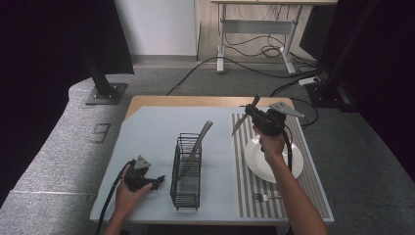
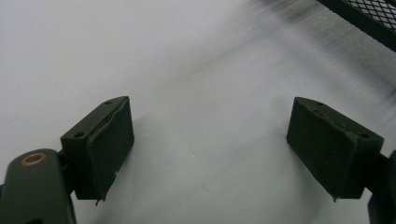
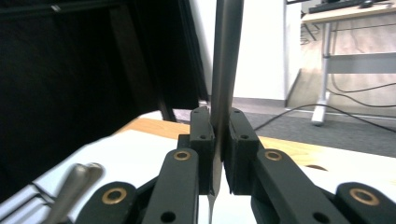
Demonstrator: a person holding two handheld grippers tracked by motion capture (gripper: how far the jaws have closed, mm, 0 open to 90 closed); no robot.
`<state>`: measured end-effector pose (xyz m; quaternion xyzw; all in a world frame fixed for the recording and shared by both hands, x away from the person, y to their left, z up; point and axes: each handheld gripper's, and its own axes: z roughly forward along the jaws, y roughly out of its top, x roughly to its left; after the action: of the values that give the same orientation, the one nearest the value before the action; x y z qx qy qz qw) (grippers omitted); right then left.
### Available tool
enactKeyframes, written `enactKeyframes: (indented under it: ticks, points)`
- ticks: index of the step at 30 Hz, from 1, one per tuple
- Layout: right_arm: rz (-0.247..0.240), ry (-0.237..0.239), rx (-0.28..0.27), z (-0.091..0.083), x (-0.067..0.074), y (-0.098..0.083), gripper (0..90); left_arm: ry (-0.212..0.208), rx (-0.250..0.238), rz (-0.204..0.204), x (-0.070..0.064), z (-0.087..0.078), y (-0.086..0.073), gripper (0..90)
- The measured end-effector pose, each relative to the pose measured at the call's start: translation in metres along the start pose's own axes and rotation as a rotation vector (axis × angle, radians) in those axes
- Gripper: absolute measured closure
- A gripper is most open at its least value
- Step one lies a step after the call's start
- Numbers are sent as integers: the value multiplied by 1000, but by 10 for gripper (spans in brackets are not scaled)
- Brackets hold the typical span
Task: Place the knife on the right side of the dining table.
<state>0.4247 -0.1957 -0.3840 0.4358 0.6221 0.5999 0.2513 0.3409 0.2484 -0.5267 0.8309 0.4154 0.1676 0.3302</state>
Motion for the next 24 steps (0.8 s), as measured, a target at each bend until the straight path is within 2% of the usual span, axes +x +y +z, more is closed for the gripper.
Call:
enactKeyframes:
  ticks: [10, 24]
  points:
    - [-31, -44, 23, 19, -11, -9, 833, -1, 0, 0, 0, 0, 0, 141]
    - [13, -142, 19, 36, -46, -18, 833, -1, 0, -1, 0, 0, 0, 141]
